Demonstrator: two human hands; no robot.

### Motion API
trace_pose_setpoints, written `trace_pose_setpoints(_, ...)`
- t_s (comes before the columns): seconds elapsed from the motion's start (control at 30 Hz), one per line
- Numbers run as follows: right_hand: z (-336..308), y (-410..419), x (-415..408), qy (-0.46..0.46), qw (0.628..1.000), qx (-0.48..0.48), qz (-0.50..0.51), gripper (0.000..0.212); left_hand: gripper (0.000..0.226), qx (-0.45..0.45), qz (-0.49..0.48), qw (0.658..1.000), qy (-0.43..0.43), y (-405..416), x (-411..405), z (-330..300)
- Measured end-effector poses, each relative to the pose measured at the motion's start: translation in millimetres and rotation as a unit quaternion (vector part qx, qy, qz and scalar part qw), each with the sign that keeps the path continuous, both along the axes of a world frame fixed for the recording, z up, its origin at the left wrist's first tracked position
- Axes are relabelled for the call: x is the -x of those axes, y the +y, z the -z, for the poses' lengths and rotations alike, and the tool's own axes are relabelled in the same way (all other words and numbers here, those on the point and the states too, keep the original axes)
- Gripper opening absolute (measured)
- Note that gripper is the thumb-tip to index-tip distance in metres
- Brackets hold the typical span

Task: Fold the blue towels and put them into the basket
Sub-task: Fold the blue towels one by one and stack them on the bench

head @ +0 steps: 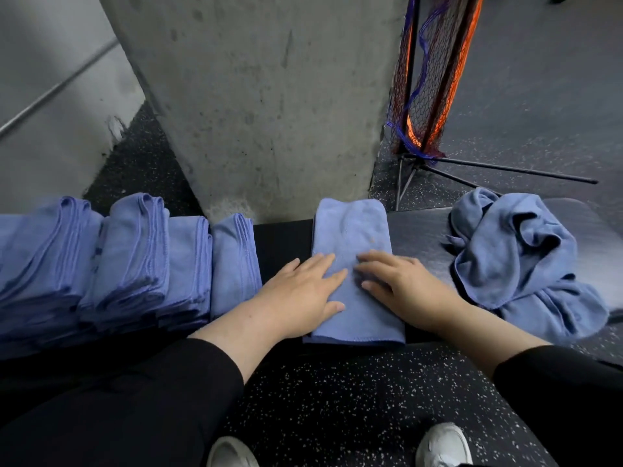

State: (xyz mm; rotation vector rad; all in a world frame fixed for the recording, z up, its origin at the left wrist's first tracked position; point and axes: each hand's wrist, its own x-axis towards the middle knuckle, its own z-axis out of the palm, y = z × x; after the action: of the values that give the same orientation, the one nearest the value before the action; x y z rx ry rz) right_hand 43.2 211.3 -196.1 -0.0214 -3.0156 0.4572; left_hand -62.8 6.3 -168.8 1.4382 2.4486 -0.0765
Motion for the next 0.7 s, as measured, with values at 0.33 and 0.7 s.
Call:
trace_pose_setpoints(0.33,8.7,9.2,-79.6,-0.033,0.992,-0.041,-0.111,0.066,0.062,0.030,0.029,0.999,-0.004,-26.9,-27.6,-5.9)
trace_pose_setpoints(0.7,-9.9,-10.4,-69.1,0.020,0.995,0.091,0.024,0.028,0.063,-0.038,0.045,0.998,0.012,-38.7,-42.3,-12.3)
